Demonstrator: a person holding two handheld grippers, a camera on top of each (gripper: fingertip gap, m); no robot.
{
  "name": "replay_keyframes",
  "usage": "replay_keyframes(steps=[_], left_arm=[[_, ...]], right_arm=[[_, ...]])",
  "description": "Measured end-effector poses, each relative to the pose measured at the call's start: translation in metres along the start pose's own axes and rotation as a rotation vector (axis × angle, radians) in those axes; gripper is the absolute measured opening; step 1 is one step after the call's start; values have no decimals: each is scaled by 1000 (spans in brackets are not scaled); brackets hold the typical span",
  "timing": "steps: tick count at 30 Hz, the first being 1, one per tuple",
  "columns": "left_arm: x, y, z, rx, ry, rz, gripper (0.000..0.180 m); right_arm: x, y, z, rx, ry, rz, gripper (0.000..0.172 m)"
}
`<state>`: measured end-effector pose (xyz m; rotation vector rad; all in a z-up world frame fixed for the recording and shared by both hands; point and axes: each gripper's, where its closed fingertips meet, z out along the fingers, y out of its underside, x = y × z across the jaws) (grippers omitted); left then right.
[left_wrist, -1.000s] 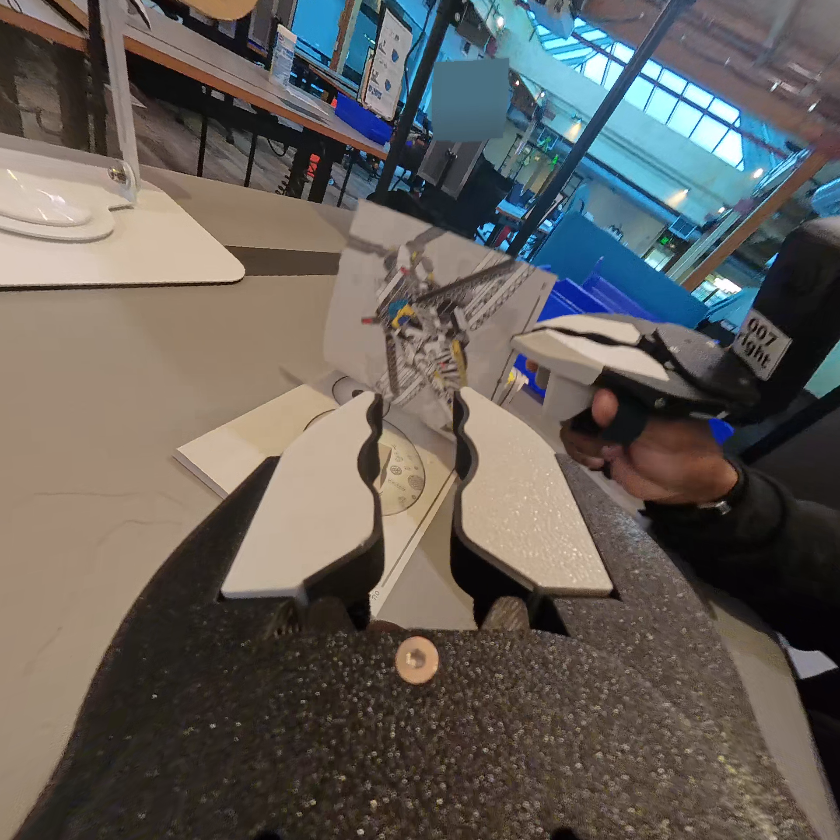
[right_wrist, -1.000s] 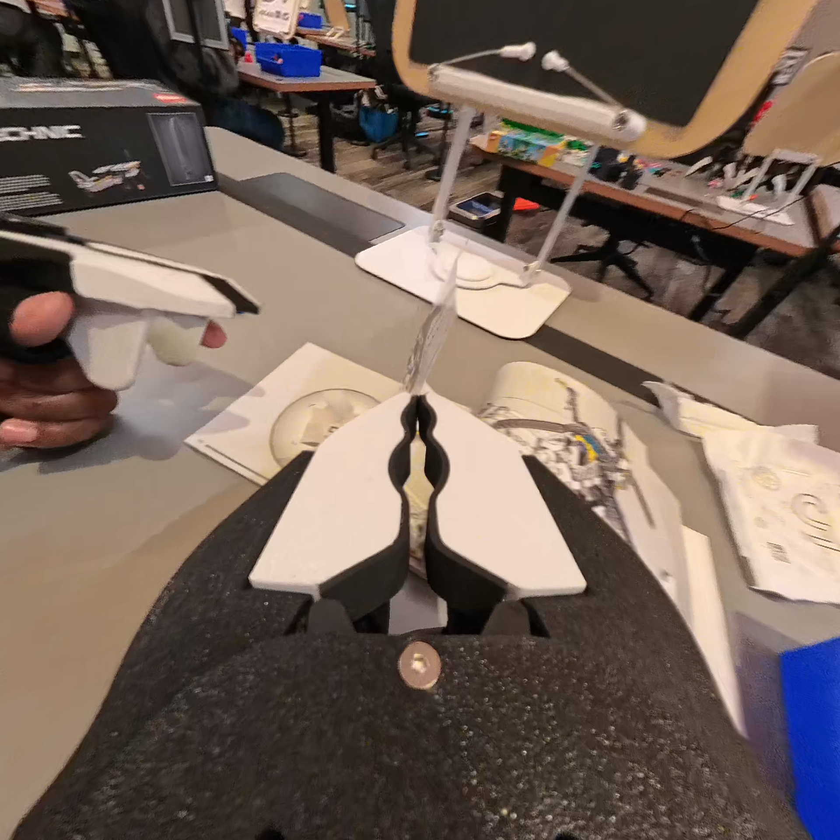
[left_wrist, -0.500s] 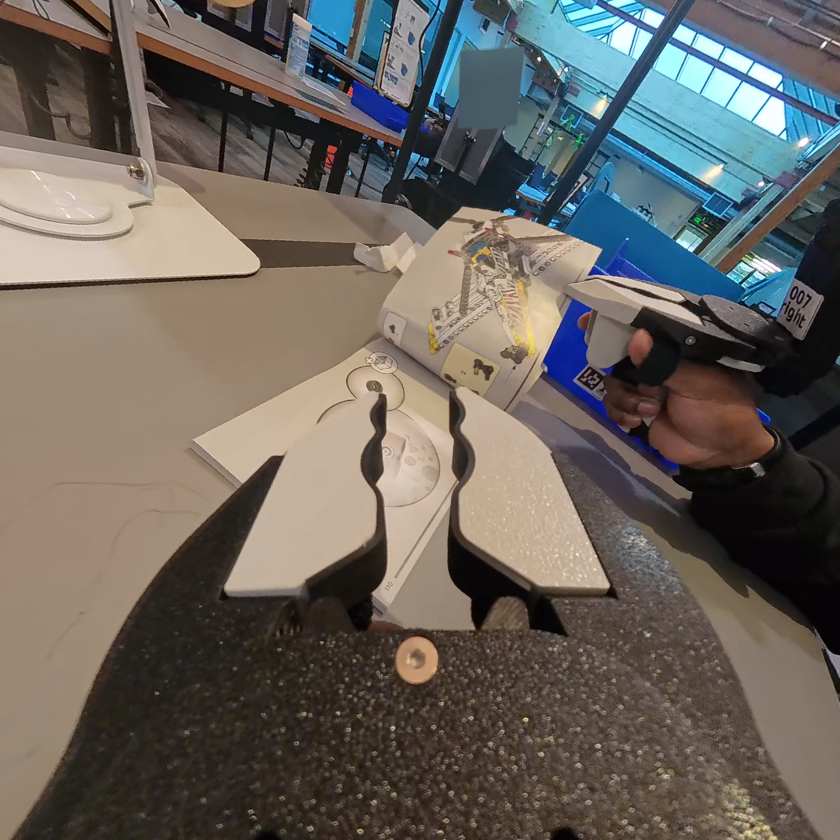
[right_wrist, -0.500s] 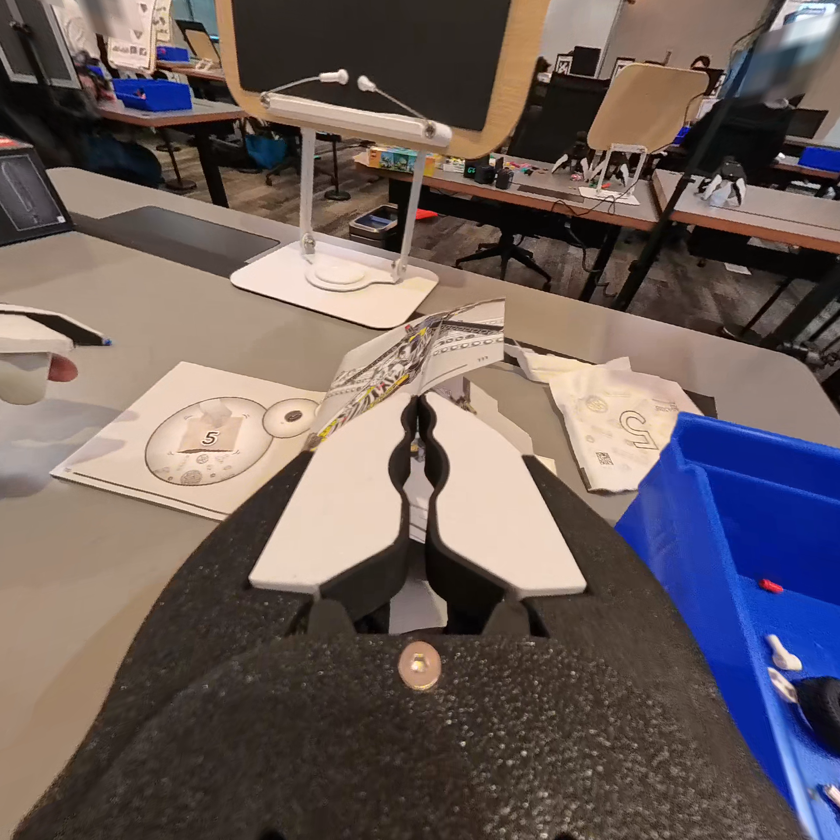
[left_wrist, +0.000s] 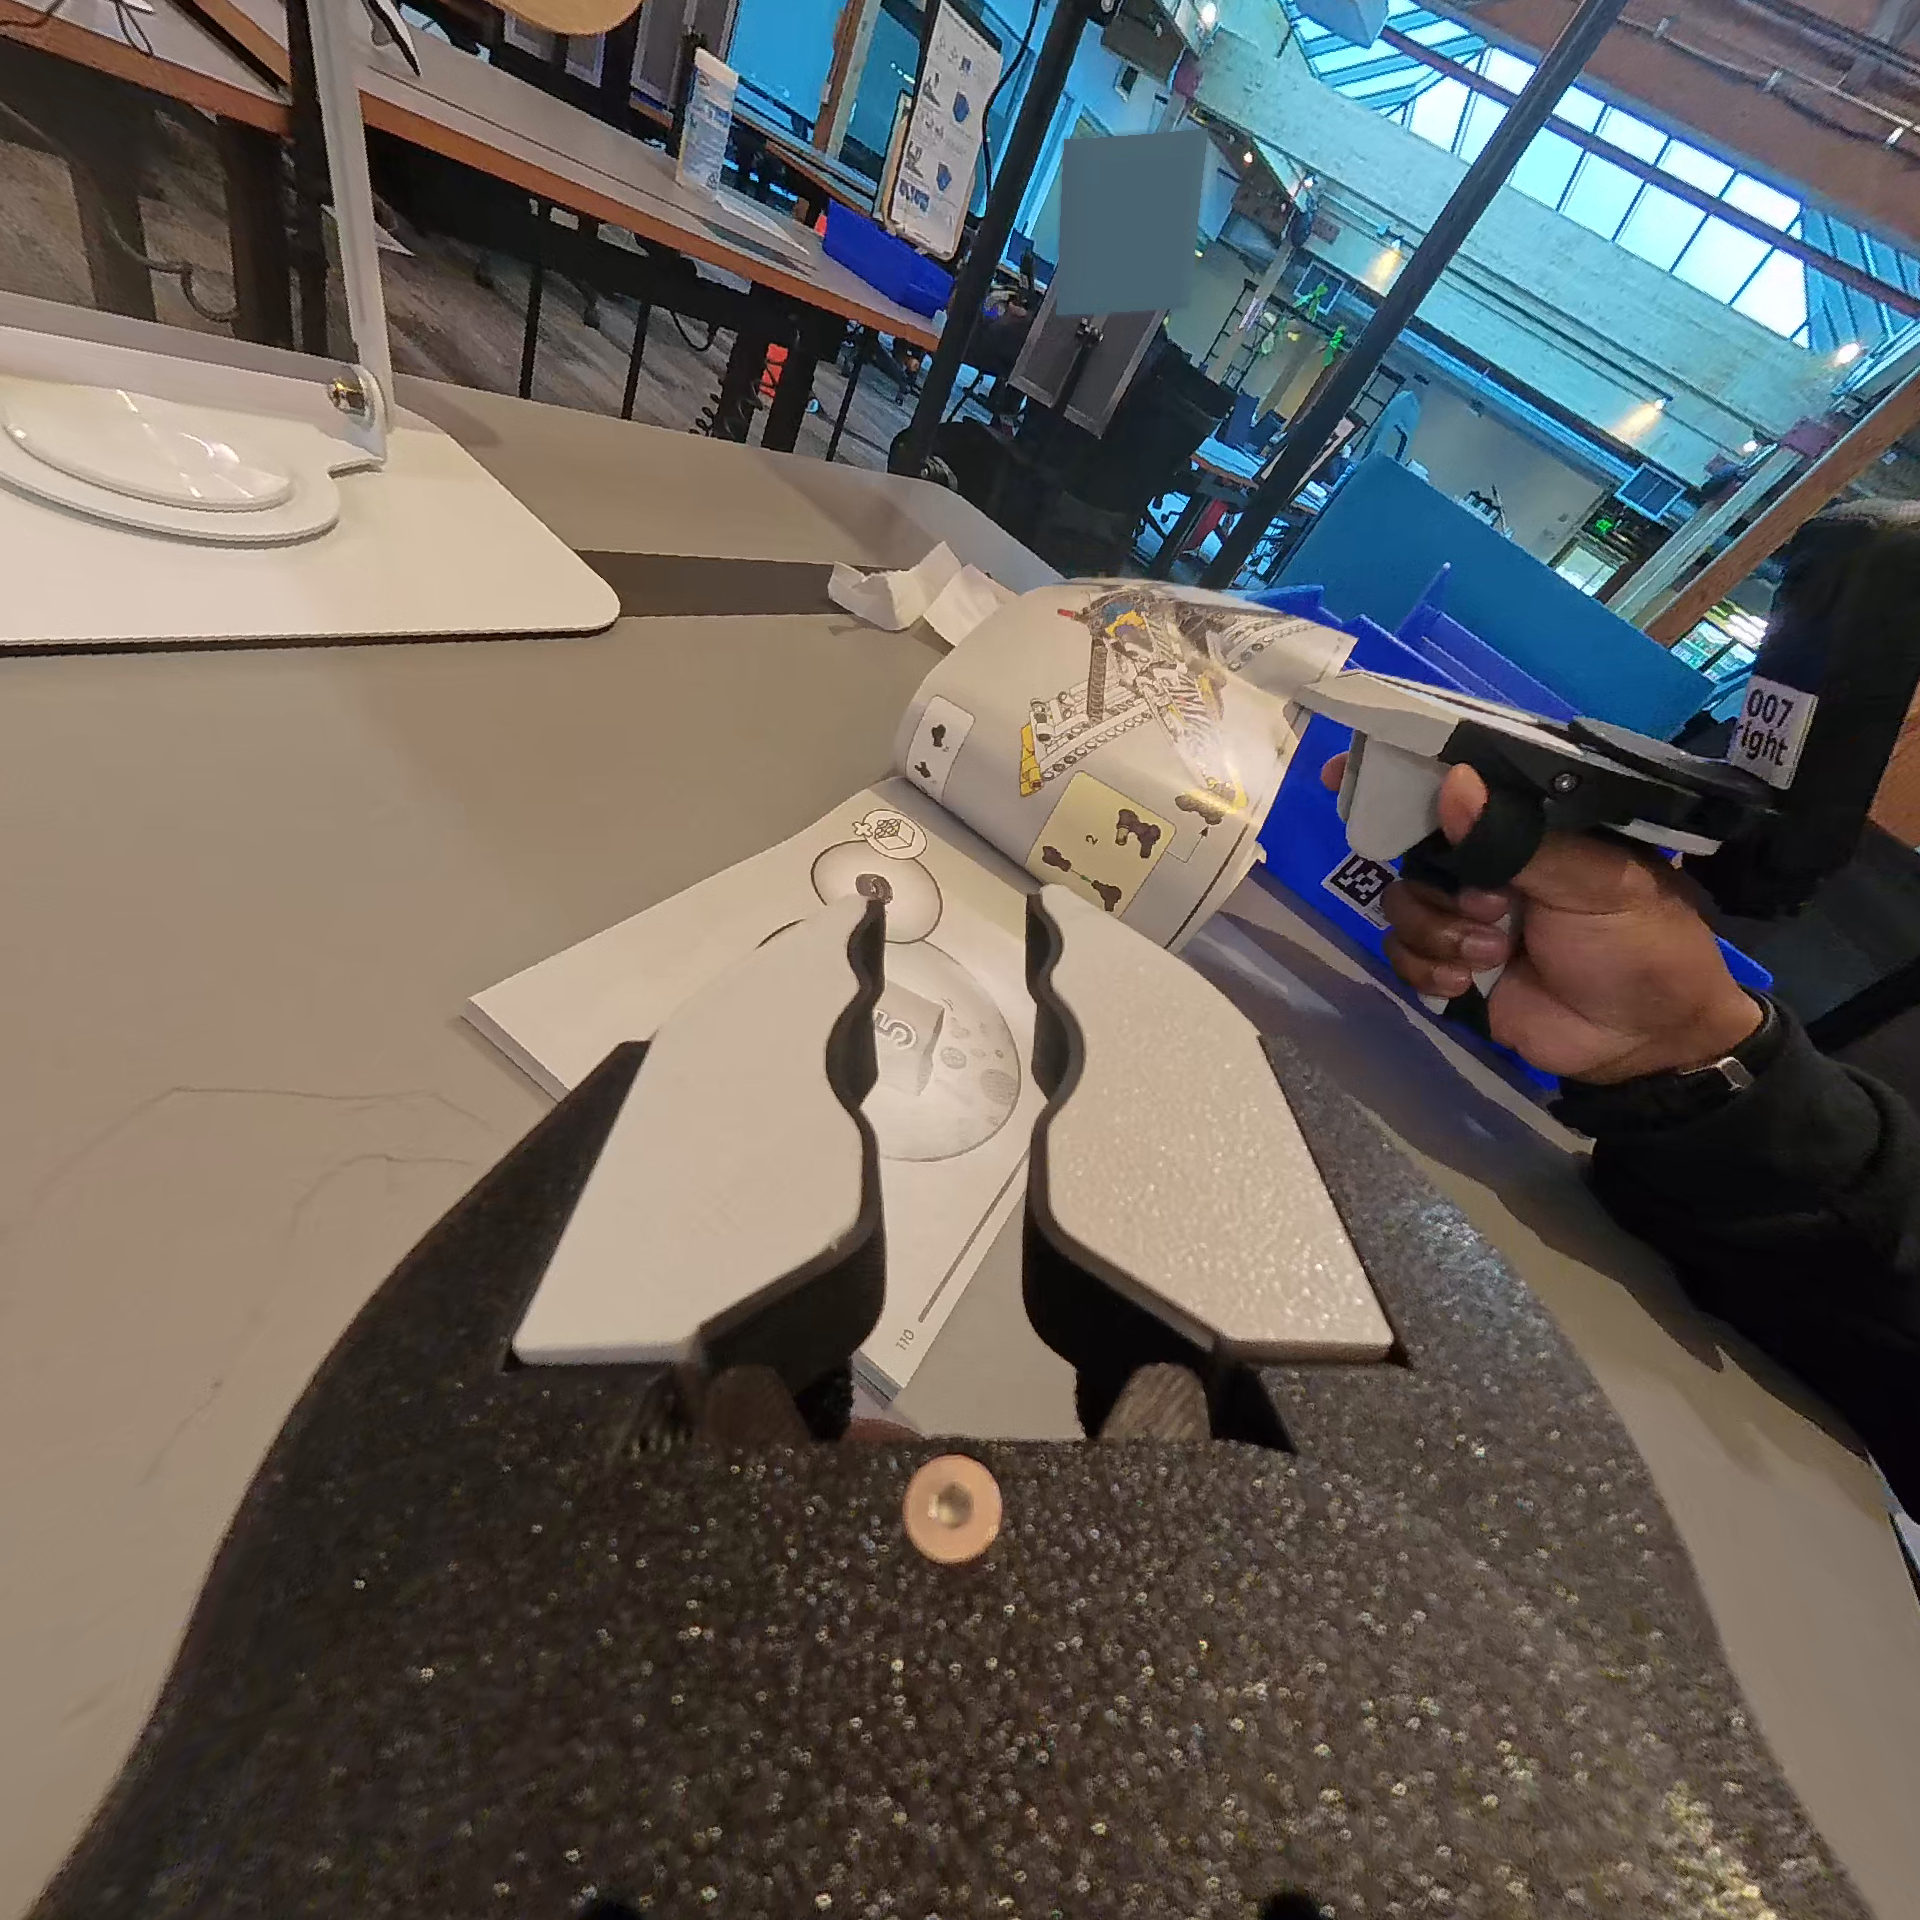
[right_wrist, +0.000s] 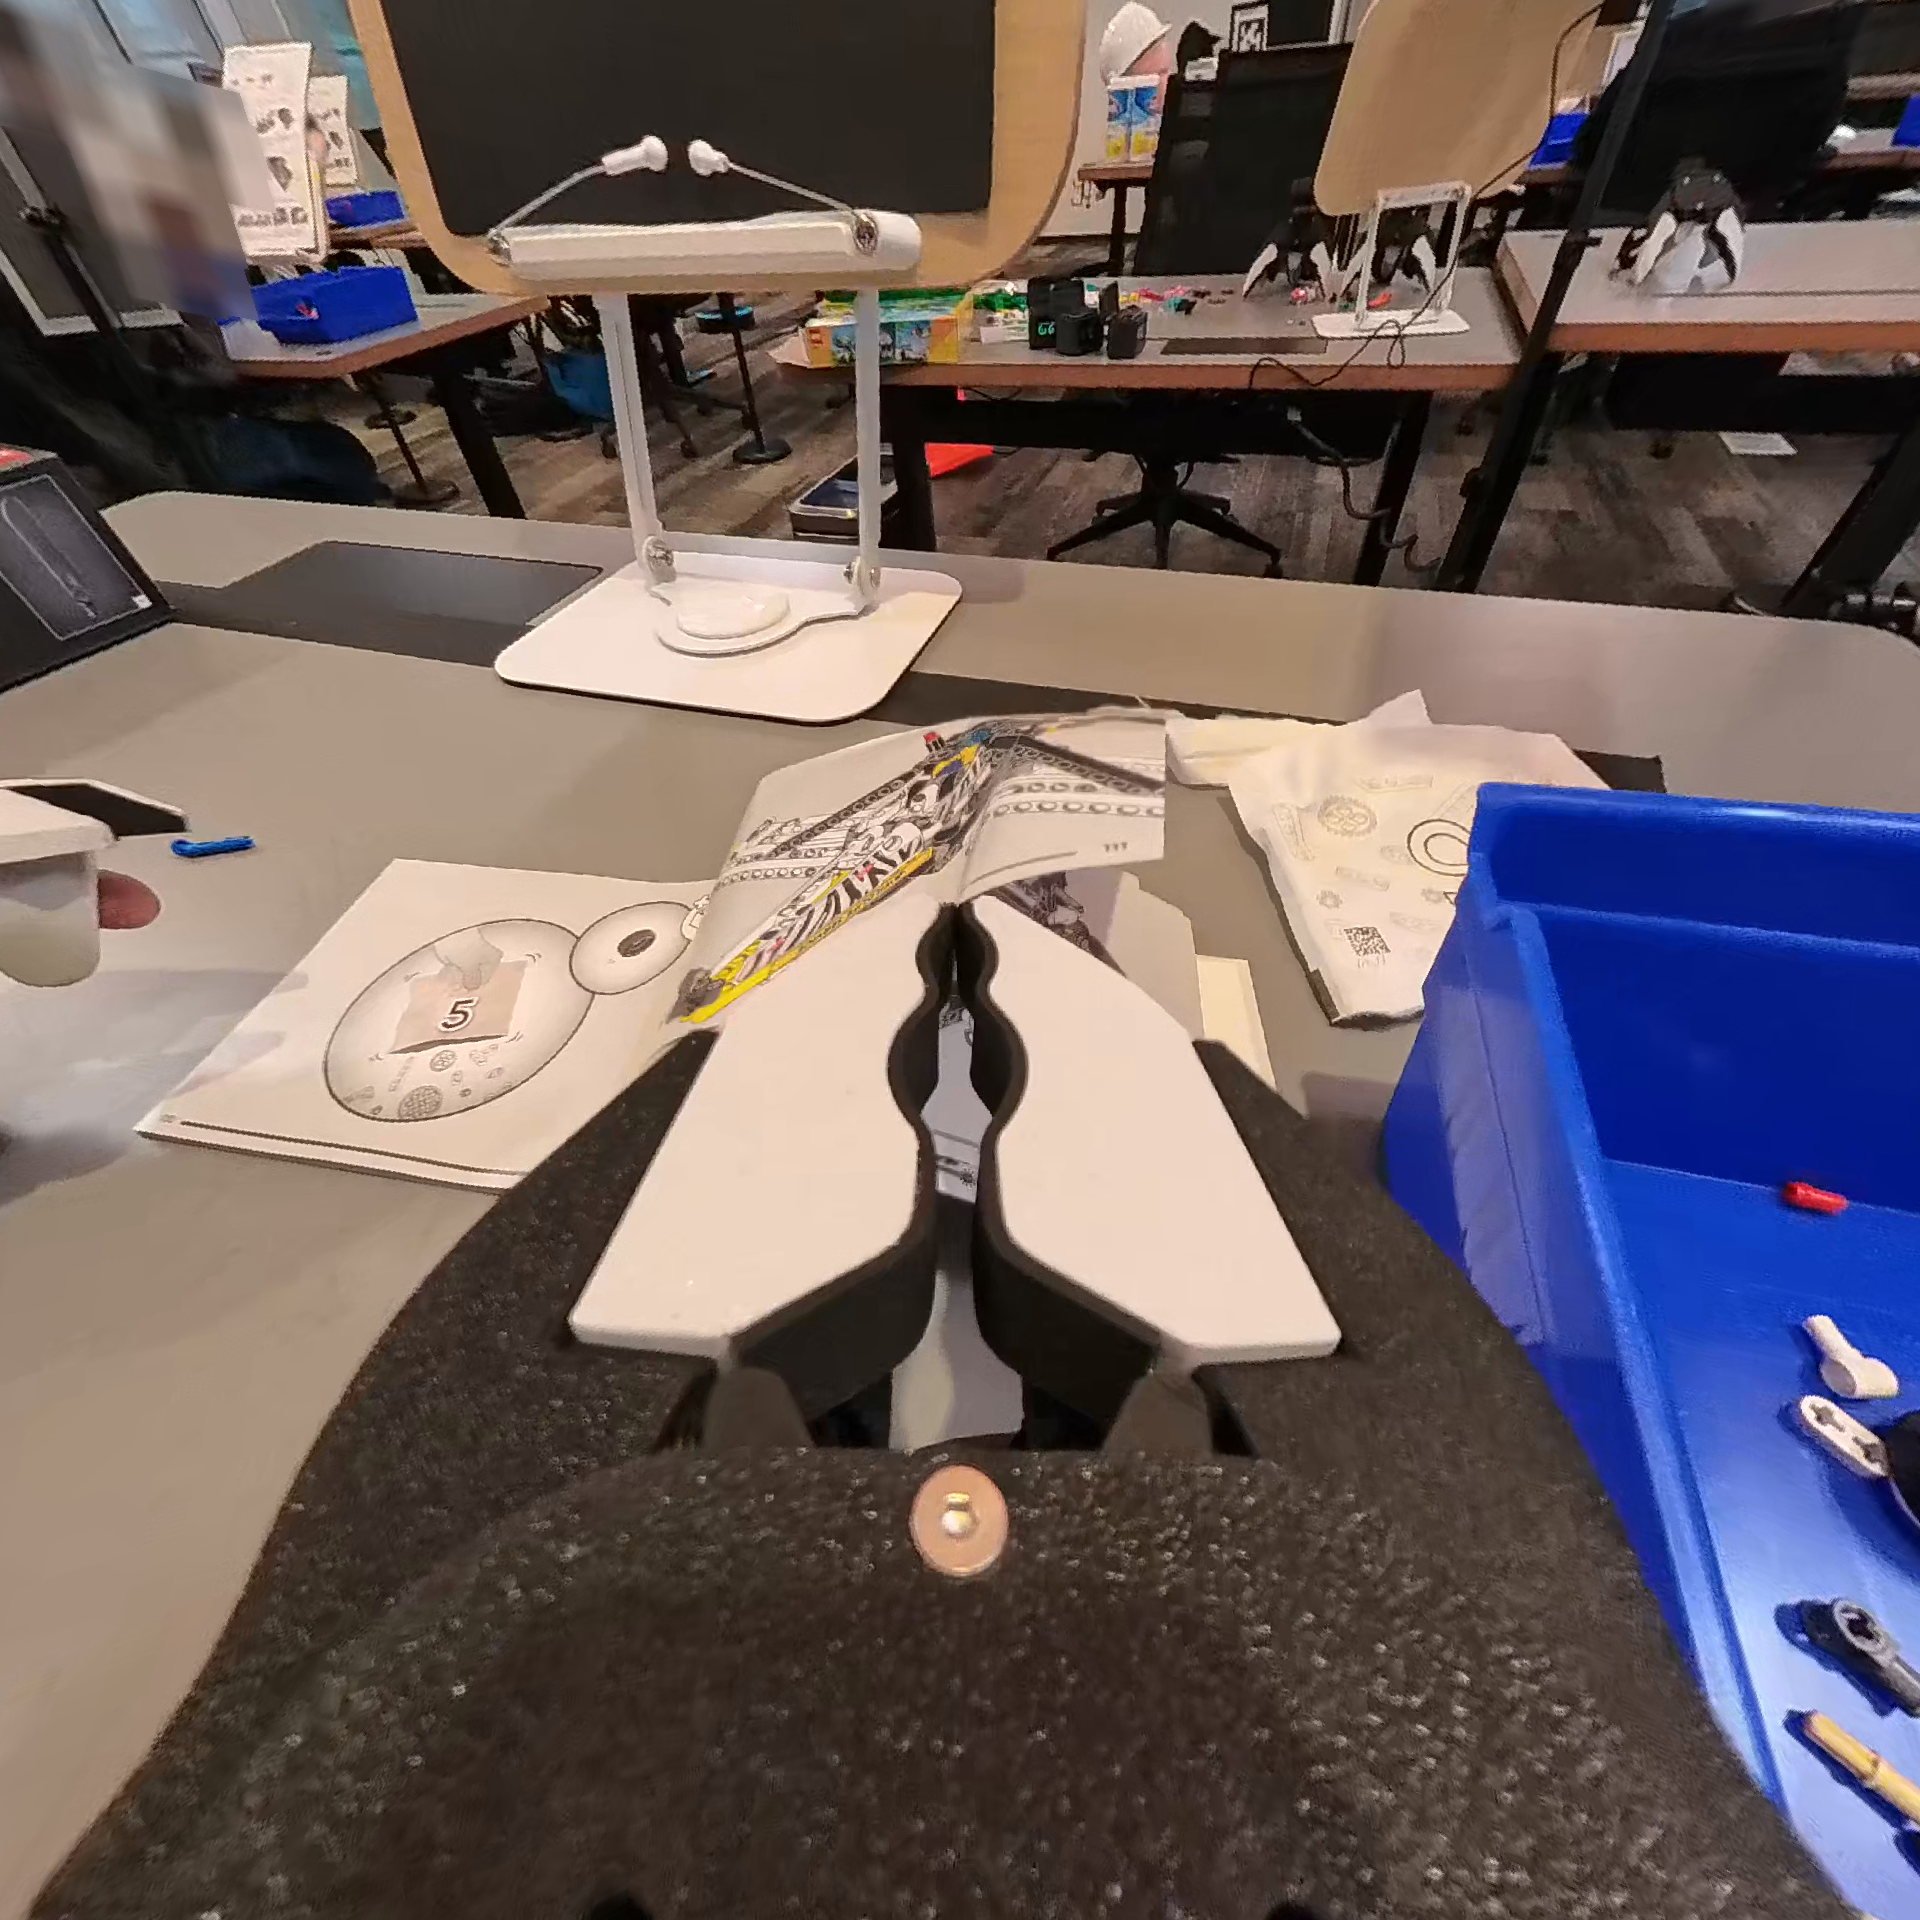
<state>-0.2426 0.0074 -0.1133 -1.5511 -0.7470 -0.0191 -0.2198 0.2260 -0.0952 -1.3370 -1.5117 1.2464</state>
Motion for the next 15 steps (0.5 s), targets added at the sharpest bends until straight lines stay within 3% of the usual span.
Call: replay_keyframes(steps=[15], left_arm=[[-1,1,0,-7,-1,1,27]], right_arm=[[1,13,4,-40,-19,45,0]])
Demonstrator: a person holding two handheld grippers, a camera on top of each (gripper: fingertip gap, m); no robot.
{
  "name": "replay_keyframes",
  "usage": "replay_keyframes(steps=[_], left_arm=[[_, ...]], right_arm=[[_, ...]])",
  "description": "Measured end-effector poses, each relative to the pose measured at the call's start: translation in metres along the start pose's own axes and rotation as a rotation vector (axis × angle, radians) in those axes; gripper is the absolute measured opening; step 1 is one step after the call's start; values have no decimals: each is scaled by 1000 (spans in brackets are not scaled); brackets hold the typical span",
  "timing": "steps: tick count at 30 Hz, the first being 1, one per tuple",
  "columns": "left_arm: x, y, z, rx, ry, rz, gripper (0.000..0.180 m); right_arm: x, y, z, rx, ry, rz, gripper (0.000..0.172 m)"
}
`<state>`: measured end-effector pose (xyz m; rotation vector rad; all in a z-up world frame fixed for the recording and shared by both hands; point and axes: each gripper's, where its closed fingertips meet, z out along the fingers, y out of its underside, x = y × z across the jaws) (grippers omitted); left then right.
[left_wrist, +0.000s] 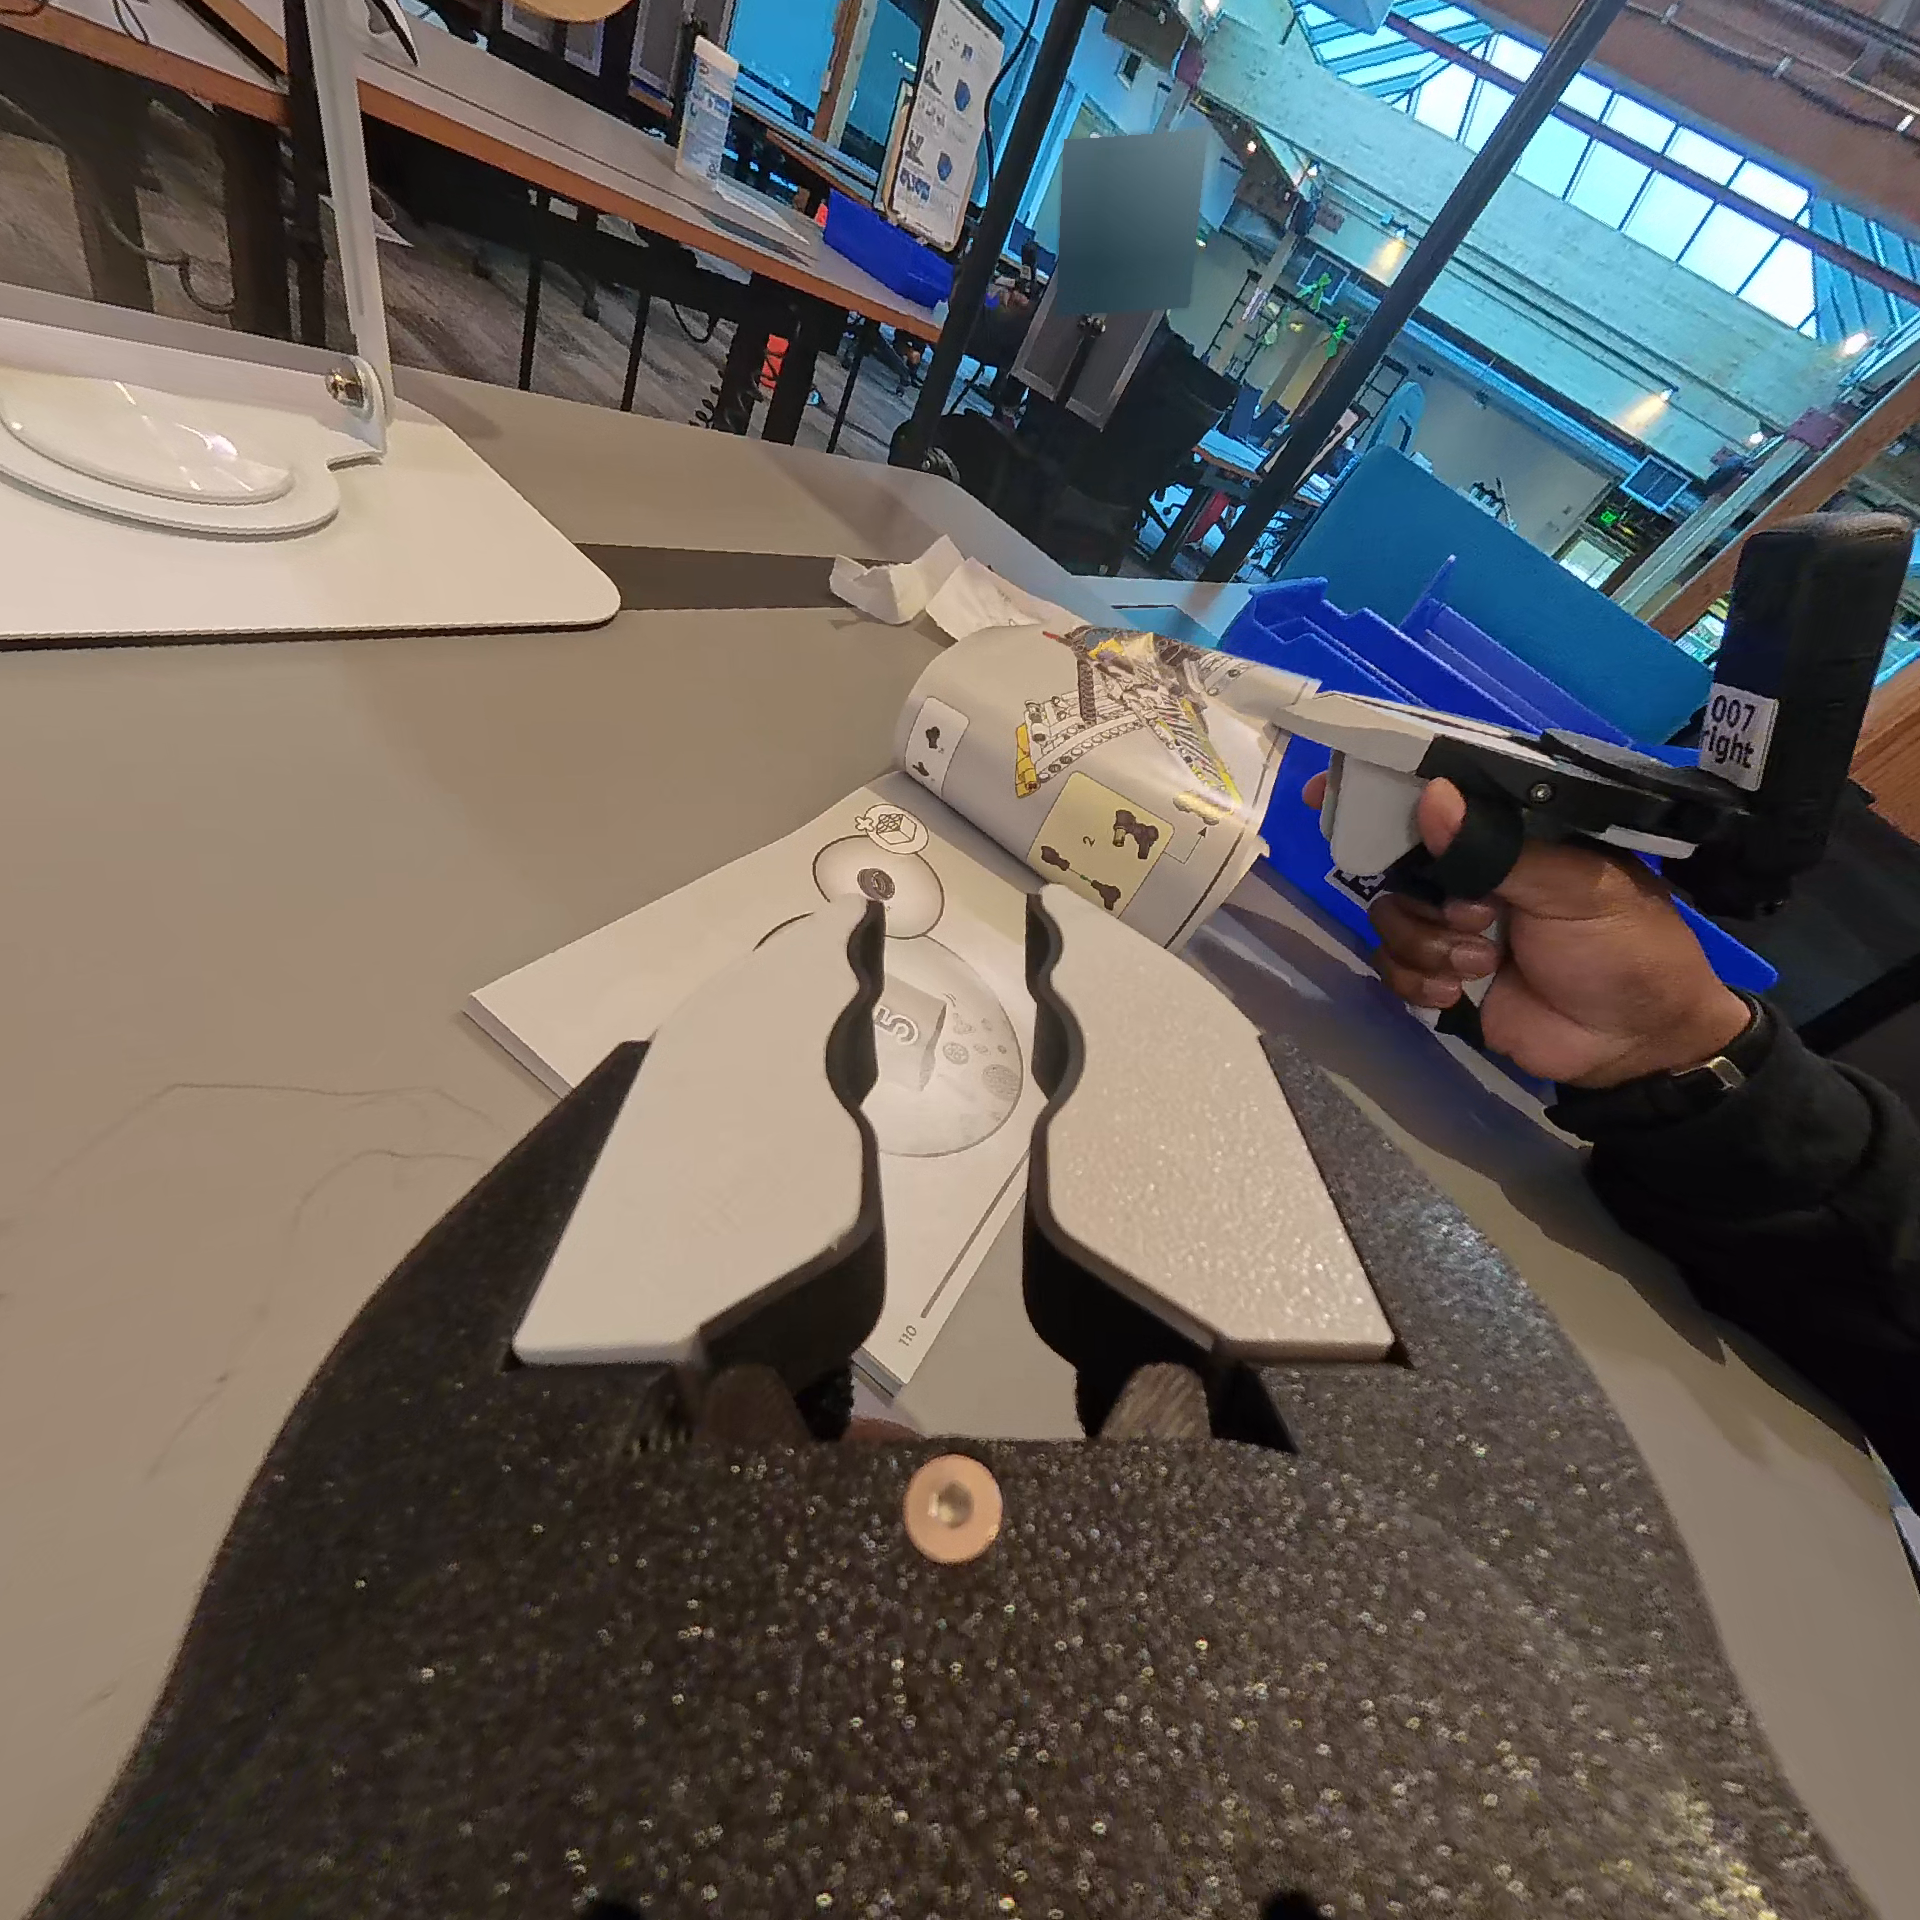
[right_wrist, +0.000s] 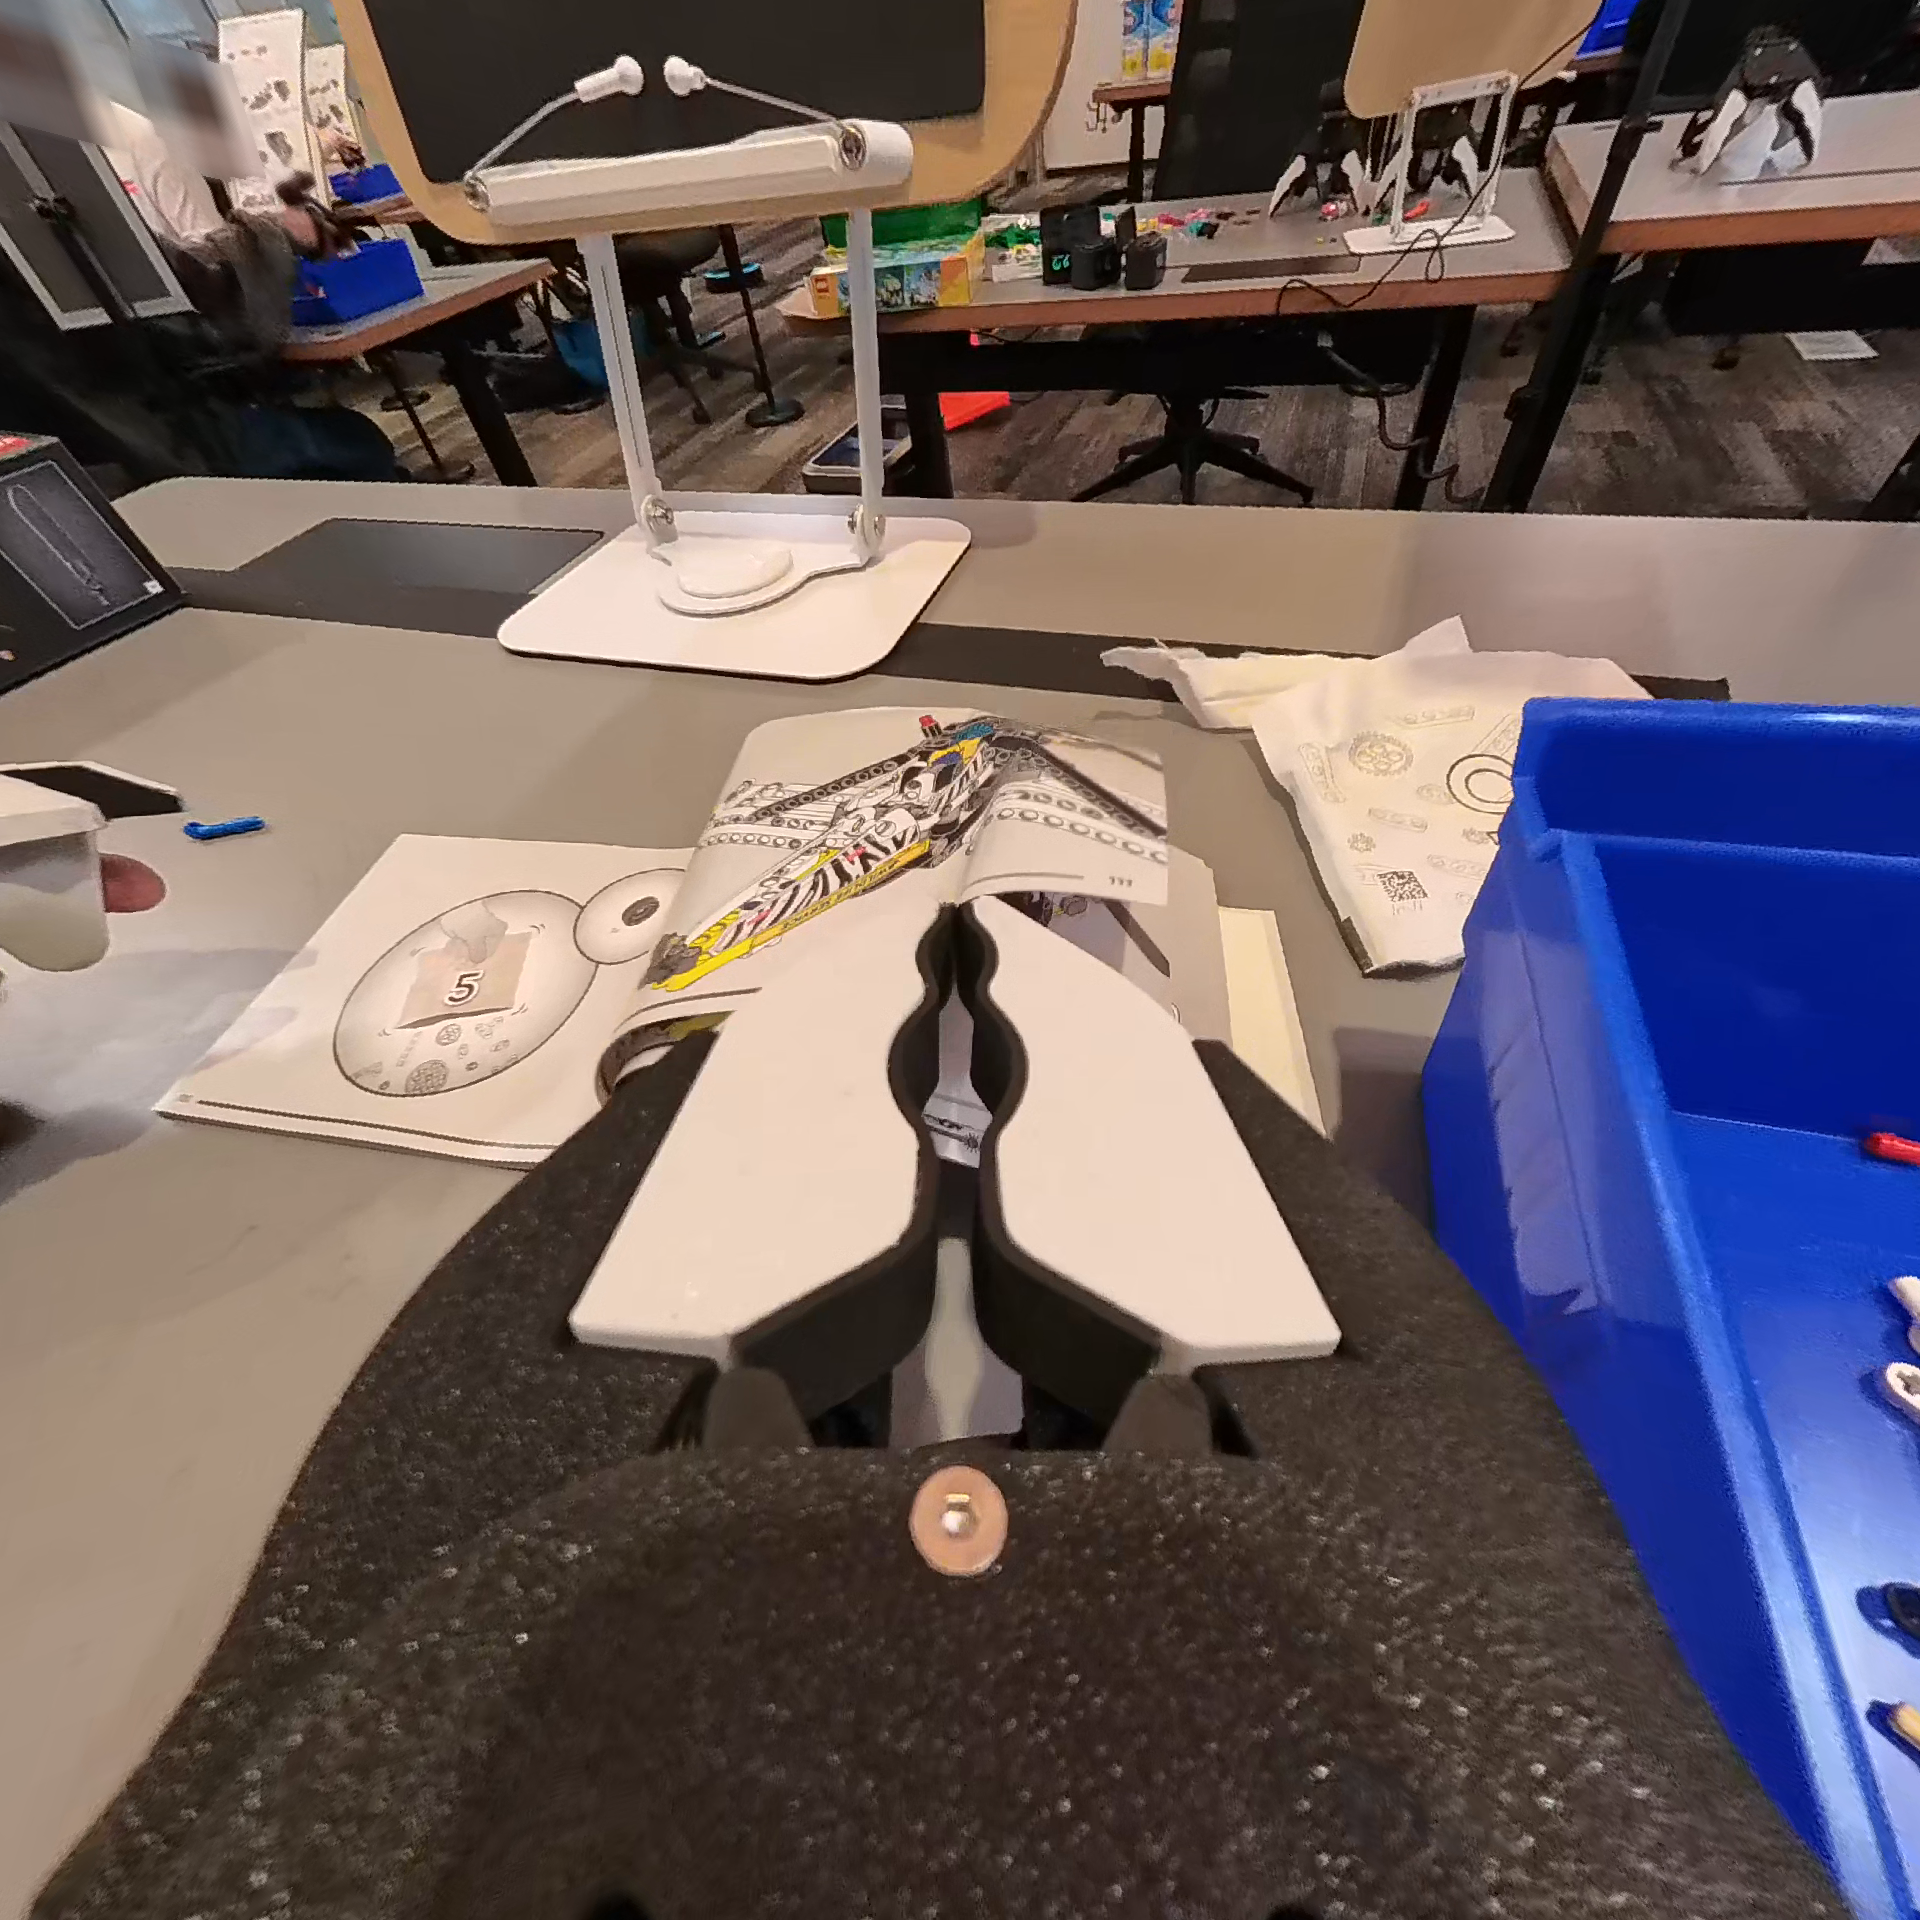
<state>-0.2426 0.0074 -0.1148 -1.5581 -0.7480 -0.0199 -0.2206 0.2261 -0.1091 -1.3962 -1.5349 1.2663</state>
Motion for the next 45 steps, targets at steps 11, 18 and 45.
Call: replay_keyframes(steps=[11,18,45], left_arm=[[0,0,0,-2,3,0,27],[0,1,0,-2,3,4,27],[10,20,9,-113,-24,151,27]], right_arm=[[5,14,2,-40,-17,86,0],[9,19,0,-53,-1,97,0],[15,32,-3,-113,44,83,5]])
